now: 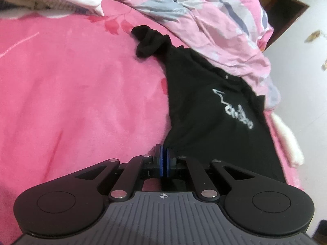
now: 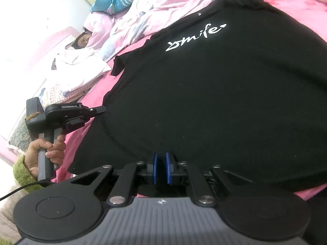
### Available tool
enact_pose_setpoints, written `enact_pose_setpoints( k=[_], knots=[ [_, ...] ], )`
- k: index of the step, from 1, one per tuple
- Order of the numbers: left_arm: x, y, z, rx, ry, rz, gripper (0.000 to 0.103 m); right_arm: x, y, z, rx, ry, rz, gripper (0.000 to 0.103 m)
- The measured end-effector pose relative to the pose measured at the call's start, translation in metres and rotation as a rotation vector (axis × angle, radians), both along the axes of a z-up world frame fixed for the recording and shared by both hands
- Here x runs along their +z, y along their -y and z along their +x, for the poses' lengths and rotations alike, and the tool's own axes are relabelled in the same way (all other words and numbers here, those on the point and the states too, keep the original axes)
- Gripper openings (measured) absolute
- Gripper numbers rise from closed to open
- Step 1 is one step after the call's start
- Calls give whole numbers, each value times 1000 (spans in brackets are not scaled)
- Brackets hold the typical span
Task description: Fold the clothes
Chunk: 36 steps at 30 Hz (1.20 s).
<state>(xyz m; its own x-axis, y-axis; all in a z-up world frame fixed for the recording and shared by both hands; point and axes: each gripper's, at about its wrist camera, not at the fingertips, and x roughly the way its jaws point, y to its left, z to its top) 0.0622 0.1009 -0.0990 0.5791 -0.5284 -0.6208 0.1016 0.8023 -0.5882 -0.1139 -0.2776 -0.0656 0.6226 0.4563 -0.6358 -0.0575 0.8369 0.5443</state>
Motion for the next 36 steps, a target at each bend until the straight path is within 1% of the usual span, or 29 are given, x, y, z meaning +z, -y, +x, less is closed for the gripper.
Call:
enact_pose_setpoints(
  k=[2, 6, 11, 13, 16, 18, 21, 23, 27, 30, 33, 36],
  knots=[
    [2, -9, -6, 7, -20, -36, 6, 1, -1, 0, 1, 2, -7, 9],
    [8, -25, -35, 7, -26, -61, 9, 4, -5, 0, 10, 11, -35, 9],
    [18, -21, -87, -111, -4, -54, 10, 8, -10, -3, 15, 29, -71, 10],
    [21, -11, -108, -169, 12, -23, 10, 8, -12, -4, 16, 36, -82, 10],
    [20, 5, -126, -206, 28, 35, 11, 7, -11, -5, 13, 42, -81, 10],
    [18, 12, -131, -201, 34, 60, 11, 7, -11, -6, 11, 46, -80, 10],
    [17, 18, -129, -185, 40, 72, 11, 6, -12, -8, 10, 55, -89, 10],
    [19, 19, -129, -174, 50, 95, 11, 7, -13, -9, 10, 61, -94, 10],
    [28, 24, -135, -169, 94, 176, 11, 6, -12, -10, 8, 66, -92, 10],
    [29, 27, -138, -174, 102, 235, 12, 4, -10, -10, 6, 66, -81, 10],
    [26, 30, -136, -168, 90, 261, 12, 2, -8, -9, 5, 66, -68, 10],
    [31, 30, -141, -147, 105, 277, 13, 2, -7, -9, 7, 66, -63, 10]
  ],
)
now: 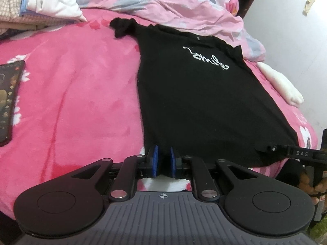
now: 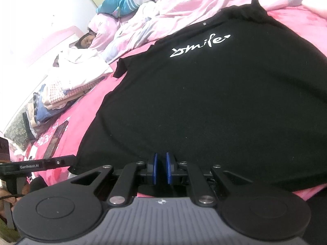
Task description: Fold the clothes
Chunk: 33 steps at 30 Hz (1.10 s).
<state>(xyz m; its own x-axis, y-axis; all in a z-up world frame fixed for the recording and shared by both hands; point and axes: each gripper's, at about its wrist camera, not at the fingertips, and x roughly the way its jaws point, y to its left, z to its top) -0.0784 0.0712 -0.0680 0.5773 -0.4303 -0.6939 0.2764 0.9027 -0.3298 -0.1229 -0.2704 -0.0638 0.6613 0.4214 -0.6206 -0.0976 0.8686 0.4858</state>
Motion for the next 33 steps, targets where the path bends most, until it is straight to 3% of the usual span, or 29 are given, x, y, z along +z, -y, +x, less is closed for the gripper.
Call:
enact_pose_setpoints(
  k=[3, 9, 11, 12, 14, 21, 23, 27, 33],
  knots=[
    [6, -5, -7, 18, 27, 22, 20, -1, 0, 0, 3, 1, 2, 10],
    [-7, -5, -1, 18, -8, 40, 20, -3, 1, 0, 0, 1, 11, 10],
    [-9, -3, -2, 5, 8, 35, 18, -3, 0, 0, -1, 2, 9, 10],
    [-9, -3, -3, -3, 20, 30, 8, -3, 0, 0, -1, 2, 7, 10],
    [-7, -8, -5, 9, 18, -9, 3, -2, 0, 0, 0, 1, 5, 9],
    [-3, -48, -11, 113, -78, -241, 2, -2, 1, 1, 5, -2, 1, 9],
    [-12, -51, -9, 131, -124, -255, 2, -1, 1, 2, 6, -6, 2, 9],
    [-17, -49, -6, 131, -133, -263, 2, 9, -4, 1, 16, 5, -48, 10],
    [-29, -61, 2, 137, -184, -344, 3, 40, -36, 4, 145, 87, -86, 10]
  ],
)
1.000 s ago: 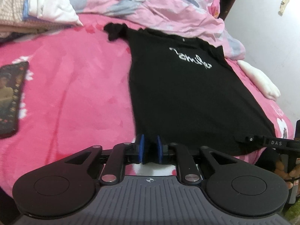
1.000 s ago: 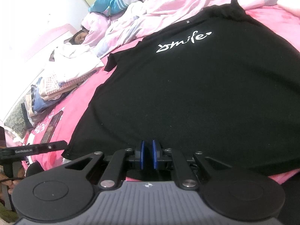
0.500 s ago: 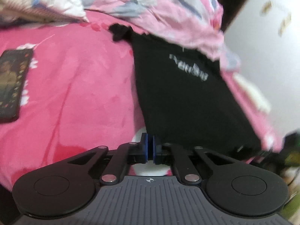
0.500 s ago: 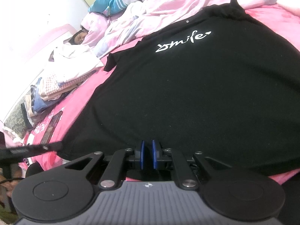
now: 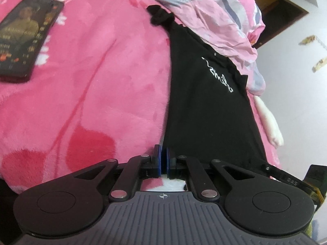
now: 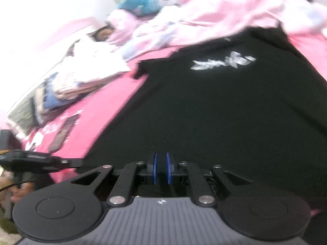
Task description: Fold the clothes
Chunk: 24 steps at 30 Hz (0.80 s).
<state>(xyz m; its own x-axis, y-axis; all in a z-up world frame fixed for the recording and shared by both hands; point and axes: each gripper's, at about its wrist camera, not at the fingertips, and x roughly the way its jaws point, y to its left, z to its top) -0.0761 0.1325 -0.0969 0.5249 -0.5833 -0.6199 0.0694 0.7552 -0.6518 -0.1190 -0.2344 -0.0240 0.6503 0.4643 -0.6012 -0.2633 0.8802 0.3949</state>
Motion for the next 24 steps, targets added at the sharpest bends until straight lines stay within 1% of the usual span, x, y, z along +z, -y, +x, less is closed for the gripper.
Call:
enact_pose_setpoints(
  k=[4, 7, 10, 13, 16, 18, 22, 23, 24],
  knots=[
    [-4, -4, 0, -2, -6, -40, 5, 2, -38, 16, 104, 6, -22, 10],
    [-8, -6, 2, -6, -17, -55, 6, -12, -59, 26, 142, -27, -49, 10],
    [-10, -7, 4, -11, -24, -69, 6, -27, -68, 10, 181, -77, -70, 11],
    [-12, -9, 4, -20, -25, -84, 7, -31, -73, -20, 252, -99, -74, 11],
    [-14, -11, 7, -28, -39, -107, 8, -34, -80, -35, 274, -98, -134, 11],
    [-14, -13, 8, -29, -53, -131, 8, -27, -84, -38, 268, -49, -171, 11],
    [-12, -15, 10, -17, -66, -185, 6, -6, -94, -39, 270, 121, -254, 11],
    [-12, -16, 10, -13, -73, -208, 5, -3, -98, -39, 281, 161, -282, 13],
    [-12, -17, 11, -9, -82, -228, 5, -3, -104, -39, 298, 192, -310, 19]
  ],
)
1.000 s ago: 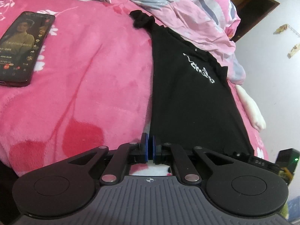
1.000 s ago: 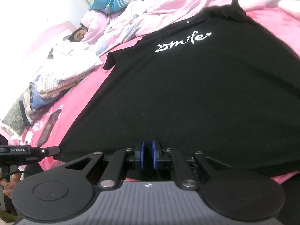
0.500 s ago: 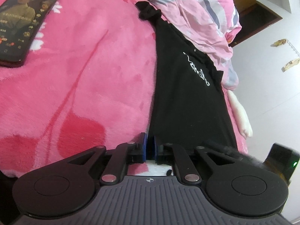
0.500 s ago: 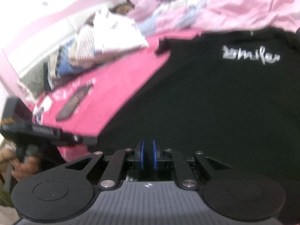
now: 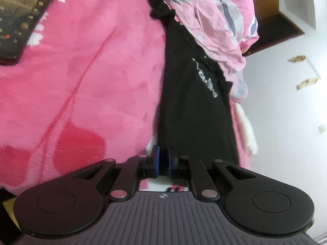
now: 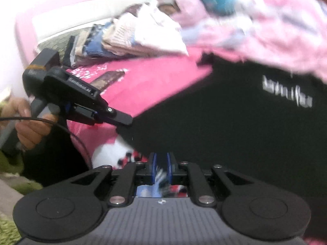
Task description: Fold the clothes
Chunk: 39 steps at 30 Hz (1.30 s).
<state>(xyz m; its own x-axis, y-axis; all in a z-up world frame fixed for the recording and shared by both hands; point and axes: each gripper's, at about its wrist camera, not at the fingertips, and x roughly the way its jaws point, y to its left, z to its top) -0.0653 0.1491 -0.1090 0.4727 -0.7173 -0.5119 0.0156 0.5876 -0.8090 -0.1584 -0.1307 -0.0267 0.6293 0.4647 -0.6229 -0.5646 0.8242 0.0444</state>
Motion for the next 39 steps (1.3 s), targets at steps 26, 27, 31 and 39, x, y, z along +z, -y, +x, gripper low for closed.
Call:
enact_pose_setpoints(
  k=[26, 27, 31, 39],
  knots=[
    [-6, -2, 3, 14, -65, 55, 4, -31, -60, -1, 185, 150, -261, 8],
    [-5, -2, 2, 12, -53, 64, 5, -28, -55, -2, 187, 130, -233, 11],
    [5, -6, -3, 22, 2, 138, 5, -9, -22, 4, 133, 43, -49, 12],
    [36, -9, -7, 95, 129, 290, 6, -26, 22, 36, -98, -98, 177, 12]
  ],
)
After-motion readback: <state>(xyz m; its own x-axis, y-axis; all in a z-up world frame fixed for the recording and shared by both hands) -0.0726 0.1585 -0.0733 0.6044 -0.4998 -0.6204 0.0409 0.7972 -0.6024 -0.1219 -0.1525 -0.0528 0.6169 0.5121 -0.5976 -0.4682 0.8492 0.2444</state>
